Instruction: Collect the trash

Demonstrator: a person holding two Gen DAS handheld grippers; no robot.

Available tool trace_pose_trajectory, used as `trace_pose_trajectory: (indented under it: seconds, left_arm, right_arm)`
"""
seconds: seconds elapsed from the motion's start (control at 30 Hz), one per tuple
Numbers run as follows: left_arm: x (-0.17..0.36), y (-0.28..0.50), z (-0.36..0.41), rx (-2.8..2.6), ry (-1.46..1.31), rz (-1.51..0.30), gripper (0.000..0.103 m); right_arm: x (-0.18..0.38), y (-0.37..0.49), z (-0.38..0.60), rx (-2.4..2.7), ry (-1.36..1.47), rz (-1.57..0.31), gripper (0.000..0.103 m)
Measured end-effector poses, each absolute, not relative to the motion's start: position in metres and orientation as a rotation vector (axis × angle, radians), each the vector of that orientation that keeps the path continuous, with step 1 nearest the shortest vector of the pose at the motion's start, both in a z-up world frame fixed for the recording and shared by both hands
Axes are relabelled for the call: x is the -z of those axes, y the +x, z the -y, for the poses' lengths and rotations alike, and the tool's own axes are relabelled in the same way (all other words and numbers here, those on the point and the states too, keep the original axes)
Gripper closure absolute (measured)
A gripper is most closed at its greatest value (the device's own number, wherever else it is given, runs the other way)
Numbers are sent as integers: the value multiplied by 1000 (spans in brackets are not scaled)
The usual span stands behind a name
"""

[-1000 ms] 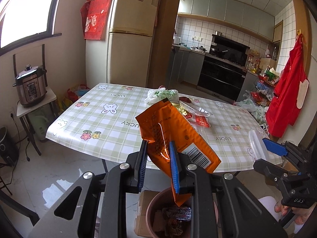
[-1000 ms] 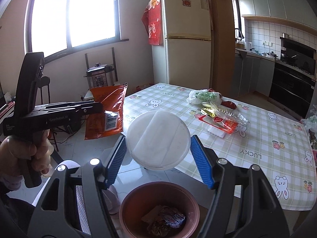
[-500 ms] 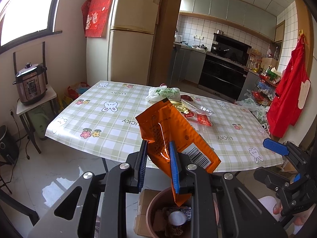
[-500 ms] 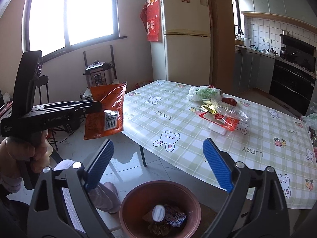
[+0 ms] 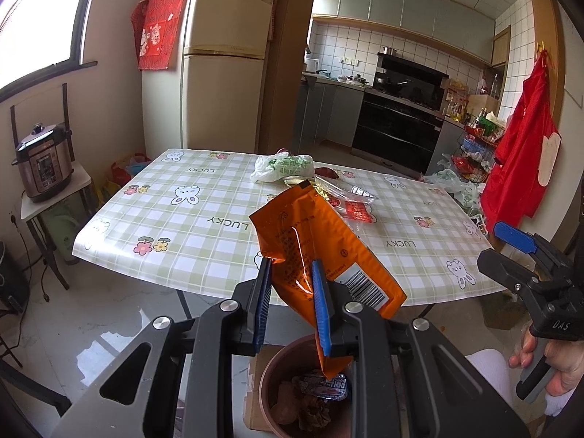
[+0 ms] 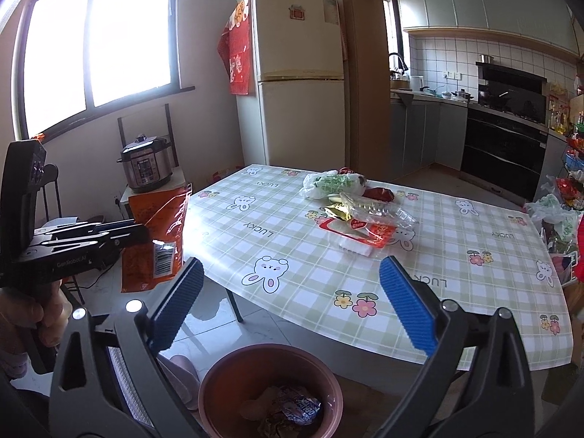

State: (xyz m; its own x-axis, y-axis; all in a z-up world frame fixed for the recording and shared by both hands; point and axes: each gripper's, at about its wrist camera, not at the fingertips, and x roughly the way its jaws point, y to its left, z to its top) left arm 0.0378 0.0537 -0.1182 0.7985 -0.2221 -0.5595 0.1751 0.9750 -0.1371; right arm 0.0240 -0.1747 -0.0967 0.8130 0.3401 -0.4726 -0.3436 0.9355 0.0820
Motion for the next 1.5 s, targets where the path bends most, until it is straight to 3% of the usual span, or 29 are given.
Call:
trace_pose_trajectory:
  seconds: [0.47, 0.83, 0.93, 1.0, 1.23, 1.3, 1.5]
  left_arm:
    - [120, 34, -26, 308, -51, -631, 80]
    - [120, 33, -22, 334, -50, -628, 66]
    - [119, 33, -25, 311, -56, -622, 60]
    - [118, 33, -29, 293, -68, -617, 46]
    - [116, 35, -35, 265, -93, -607, 25]
    - [116, 36, -37, 250, -100, -609, 14]
    - [119, 43, -45, 204, -117, -631, 6]
  right_arm:
    - [95, 21, 182, -344, 8, -489, 7]
    - [93, 23, 186, -330, 11, -492, 7]
    - [93, 24, 184, -332, 7, -494, 7]
    - [94, 24, 184, -332, 9, -496, 7]
    - [94, 25, 184, -331, 5, -500, 7]
    - [94, 25, 184, -330, 5, -500, 7]
    - [99, 32, 185, -336, 3, -517, 7]
